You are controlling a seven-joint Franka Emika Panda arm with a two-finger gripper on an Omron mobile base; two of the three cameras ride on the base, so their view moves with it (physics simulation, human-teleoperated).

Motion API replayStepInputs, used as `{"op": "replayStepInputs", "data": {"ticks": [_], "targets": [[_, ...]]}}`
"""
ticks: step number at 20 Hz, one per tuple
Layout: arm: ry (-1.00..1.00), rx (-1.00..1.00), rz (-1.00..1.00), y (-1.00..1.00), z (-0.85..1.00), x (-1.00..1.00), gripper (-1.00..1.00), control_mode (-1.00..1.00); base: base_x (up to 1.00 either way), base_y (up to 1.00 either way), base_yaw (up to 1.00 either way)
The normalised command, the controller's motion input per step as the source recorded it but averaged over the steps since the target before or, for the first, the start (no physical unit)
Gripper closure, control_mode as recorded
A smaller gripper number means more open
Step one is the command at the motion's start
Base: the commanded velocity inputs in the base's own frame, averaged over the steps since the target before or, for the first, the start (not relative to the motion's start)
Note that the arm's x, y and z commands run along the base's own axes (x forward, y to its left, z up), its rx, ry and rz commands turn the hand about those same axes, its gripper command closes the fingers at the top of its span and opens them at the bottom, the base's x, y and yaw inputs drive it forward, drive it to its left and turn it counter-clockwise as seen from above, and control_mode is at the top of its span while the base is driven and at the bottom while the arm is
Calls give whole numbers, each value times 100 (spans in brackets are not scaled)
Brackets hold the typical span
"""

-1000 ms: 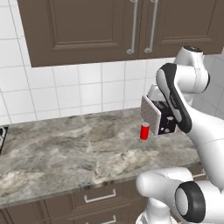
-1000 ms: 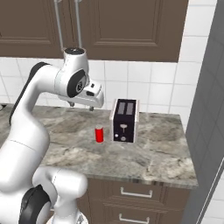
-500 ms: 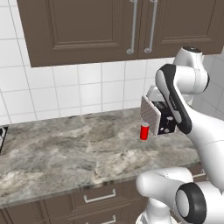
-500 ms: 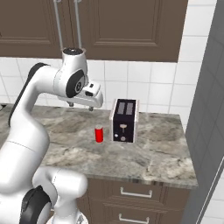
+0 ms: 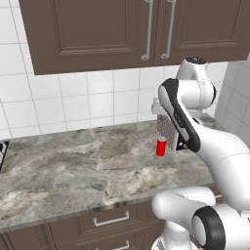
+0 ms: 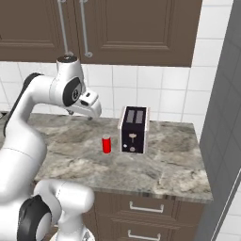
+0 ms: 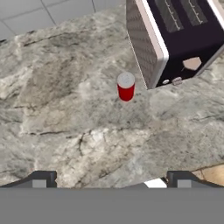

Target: Four empty soda cans are scattered around the kitchen. Gather all the cans and cluster them next to the stove for recycling.

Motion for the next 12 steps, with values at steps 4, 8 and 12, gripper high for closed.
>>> {"op": "replayStepInputs", "data": {"ticks": [4,8,12], "targets": [[0,-3,-28,21,-19,34,-100,-100,0,0,0],[-4,0,0,-10,-3,11,-100,-100,0,0,0],[4,0,0,-24,-10,11,-100,-100,0,0,0]]}}
